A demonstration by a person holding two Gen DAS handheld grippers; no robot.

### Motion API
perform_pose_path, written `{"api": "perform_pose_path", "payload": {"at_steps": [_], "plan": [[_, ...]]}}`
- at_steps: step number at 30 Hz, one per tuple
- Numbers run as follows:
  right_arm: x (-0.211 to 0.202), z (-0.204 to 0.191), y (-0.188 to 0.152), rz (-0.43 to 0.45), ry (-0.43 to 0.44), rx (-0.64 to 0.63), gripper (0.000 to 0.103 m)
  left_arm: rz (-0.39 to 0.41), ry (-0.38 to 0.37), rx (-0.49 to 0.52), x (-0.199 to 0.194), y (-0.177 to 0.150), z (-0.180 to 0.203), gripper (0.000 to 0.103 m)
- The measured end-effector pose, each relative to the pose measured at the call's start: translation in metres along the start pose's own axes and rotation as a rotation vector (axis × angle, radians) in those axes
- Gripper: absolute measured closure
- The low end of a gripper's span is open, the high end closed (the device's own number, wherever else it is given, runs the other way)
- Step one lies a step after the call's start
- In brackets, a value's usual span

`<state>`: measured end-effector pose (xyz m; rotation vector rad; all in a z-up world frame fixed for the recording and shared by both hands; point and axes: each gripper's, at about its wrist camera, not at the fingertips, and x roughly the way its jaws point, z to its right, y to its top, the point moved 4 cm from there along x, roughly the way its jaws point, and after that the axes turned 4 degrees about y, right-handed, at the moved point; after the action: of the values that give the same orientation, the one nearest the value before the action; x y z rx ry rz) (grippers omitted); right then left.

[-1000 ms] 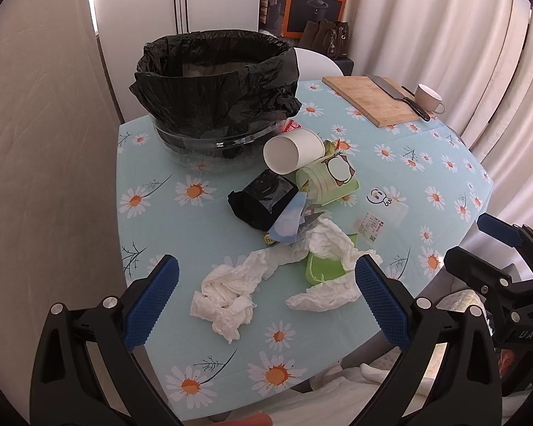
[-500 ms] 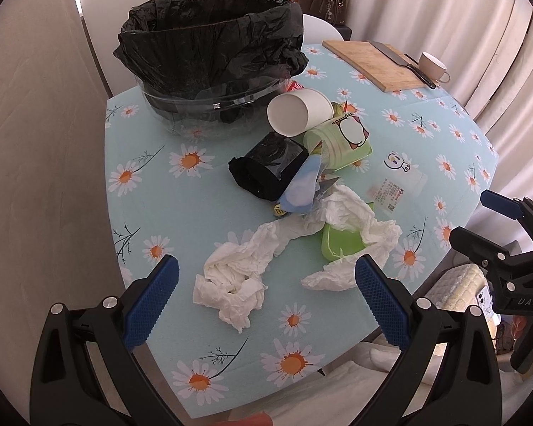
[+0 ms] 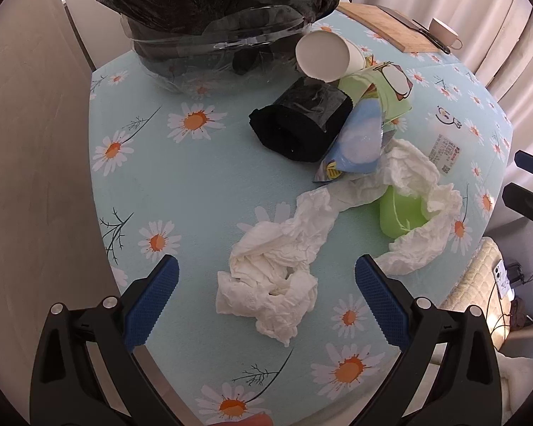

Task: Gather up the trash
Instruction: 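Grasp the white tissue with the left tool while the right tool grasps the clear cartoon cup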

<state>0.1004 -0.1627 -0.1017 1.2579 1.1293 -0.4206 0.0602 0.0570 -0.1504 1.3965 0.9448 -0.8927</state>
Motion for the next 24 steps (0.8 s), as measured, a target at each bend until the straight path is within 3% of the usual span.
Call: {"api": "perform_pose_path", "payload": {"at_steps": [16,24], "plan": [[0.037,0.011,0.016,-0.008,-0.029,0.036,0.008,-0.09,-0.022,0.138,0.062,0.01,0.001,0.006],[0.054,0.022,0.027,-0.044,-0.02,-0.031,0.008,-0.048,-0.04,0.224,0.067,0.023,0.005,0.004]]}}
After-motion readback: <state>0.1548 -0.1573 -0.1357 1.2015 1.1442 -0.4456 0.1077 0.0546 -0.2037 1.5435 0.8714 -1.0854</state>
